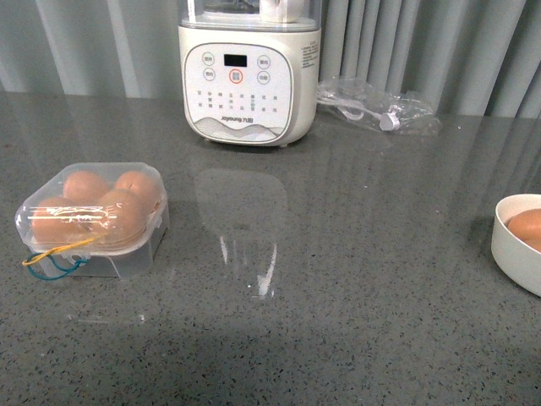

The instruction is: Put egg into box

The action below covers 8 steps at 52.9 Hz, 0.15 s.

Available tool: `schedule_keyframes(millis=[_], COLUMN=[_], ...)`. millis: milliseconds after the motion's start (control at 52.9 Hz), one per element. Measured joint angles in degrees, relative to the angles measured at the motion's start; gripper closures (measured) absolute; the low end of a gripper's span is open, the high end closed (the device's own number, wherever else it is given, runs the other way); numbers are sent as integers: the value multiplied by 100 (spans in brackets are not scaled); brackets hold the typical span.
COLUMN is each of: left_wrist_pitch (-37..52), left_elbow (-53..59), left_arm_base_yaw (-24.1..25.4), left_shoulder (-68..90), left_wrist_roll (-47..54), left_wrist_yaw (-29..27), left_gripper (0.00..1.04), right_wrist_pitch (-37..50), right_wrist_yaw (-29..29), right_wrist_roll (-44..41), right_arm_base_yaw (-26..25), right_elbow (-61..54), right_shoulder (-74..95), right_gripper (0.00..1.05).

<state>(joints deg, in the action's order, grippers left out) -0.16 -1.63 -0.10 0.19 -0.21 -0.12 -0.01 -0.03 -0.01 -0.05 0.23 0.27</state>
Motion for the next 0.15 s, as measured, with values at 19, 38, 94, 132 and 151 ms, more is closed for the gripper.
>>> schedule_keyframes(millis=[19, 38, 94, 132, 151], left_wrist_pitch=[0, 0, 0, 0, -2], left_elbow=[0, 0, 0, 0, 0], left_arm_base_yaw=[0, 0, 0, 0, 0], left_shoulder=[0, 0, 0, 0, 0], left_wrist_roll=[0, 0, 0, 0, 0], left_wrist_yaw=[-2, 0, 0, 0, 0], left_gripper=[7, 7, 7, 7, 7], right_wrist_pitch=[0, 0, 0, 0, 0], right_wrist_yaw=[0, 0, 0, 0, 0], right_wrist_roll=[0, 0, 0, 0, 0], right_arm_base_yaw=[0, 0, 0, 0, 0], right_elbow=[0, 0, 0, 0, 0], right_shoulder=[0, 0, 0, 0, 0], right_gripper=[7, 7, 7, 7, 7])
